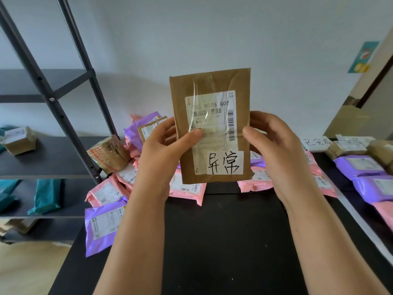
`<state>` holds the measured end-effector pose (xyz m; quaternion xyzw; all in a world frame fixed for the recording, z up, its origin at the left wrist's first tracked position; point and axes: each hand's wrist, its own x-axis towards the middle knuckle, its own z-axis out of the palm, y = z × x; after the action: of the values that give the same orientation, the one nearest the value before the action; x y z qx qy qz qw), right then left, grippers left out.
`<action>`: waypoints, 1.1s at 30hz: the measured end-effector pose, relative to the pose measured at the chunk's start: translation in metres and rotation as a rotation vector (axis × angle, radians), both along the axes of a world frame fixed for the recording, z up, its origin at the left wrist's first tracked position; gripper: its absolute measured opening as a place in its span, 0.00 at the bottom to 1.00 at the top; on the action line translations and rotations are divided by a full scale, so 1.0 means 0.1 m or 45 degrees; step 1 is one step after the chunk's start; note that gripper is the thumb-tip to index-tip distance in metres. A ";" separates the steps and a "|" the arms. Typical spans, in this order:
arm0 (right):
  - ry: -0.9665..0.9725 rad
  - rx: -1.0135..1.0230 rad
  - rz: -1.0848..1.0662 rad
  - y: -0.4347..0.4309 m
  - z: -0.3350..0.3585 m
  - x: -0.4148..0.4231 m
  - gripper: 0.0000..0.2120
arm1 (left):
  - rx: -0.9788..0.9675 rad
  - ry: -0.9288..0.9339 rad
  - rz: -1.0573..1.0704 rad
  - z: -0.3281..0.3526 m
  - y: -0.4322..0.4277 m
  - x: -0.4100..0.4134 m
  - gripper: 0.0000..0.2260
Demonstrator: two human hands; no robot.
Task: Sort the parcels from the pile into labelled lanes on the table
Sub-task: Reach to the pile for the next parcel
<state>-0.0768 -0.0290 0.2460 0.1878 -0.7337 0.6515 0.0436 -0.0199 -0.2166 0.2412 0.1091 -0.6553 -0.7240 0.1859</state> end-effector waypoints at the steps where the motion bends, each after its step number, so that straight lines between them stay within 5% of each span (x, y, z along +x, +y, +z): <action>1: -0.002 -0.017 0.022 0.00 0.00 0.00 0.15 | -0.024 0.013 -0.013 0.00 -0.01 0.00 0.25; 10: 0.015 -0.050 0.024 0.02 -0.01 0.01 0.20 | -0.099 0.045 -0.047 -0.03 -0.05 -0.01 0.30; 33: 0.003 -0.219 -0.159 0.05 0.18 0.21 0.19 | -0.261 0.000 0.092 0.33 0.10 0.24 0.16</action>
<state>-0.0559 -0.0237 0.2643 0.1382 -0.6852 0.7079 0.1010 0.0046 -0.2064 0.2741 0.1132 -0.7215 -0.6459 0.2223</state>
